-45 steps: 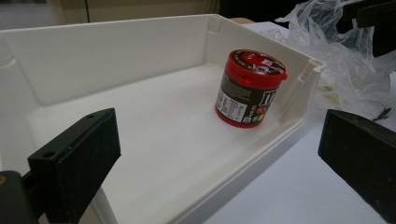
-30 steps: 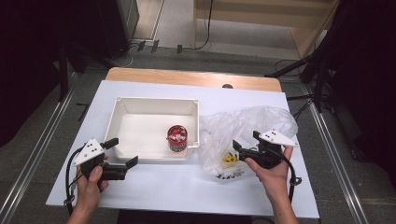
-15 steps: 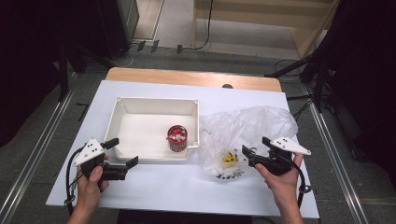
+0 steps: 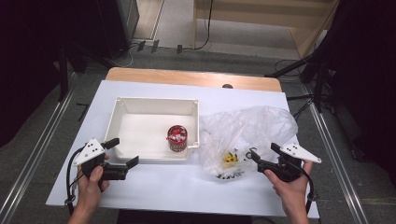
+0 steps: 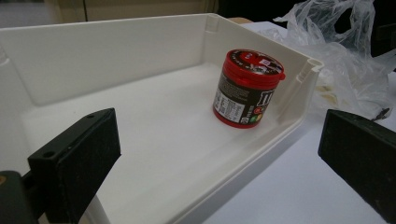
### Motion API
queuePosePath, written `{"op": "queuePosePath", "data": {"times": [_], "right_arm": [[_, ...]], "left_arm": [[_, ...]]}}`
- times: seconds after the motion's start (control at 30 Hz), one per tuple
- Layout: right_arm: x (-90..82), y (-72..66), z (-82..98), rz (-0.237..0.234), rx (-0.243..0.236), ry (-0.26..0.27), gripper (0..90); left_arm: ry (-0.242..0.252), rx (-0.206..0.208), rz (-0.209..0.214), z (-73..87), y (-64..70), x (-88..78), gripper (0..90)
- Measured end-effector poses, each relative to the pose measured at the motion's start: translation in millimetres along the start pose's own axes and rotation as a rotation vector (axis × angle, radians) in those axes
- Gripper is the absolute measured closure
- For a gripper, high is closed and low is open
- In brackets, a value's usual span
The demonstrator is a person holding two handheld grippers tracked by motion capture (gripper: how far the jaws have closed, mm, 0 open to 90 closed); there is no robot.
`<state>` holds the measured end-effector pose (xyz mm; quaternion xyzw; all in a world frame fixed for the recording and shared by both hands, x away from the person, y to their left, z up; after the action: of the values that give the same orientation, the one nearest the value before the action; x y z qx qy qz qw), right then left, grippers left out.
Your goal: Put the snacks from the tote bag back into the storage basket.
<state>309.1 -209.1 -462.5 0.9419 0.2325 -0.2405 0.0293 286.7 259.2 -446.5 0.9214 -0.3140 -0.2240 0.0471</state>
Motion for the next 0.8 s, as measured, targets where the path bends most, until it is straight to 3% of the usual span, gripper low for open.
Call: {"op": "queuePosePath", "data": {"times": [0.8], "right_arm": [[-32.1,42.3,31.9,0.077,0.04,0.014,15.4]], "left_arm": [[0.005,-0.004,-0.006,0.0,-2.7,-1.1,0.0]]}}
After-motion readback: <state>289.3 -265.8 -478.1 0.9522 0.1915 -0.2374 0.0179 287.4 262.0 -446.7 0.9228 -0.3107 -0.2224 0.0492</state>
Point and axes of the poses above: each handheld gripper's, and its own axes: x roughly forward along the jaws, z roughly out of its underside, y roughly to its right, the point moved 6 cm from there along x, roughly forward along the jaws, and after that the axes turned 7 degrees about -x, right-handed, at the moved point
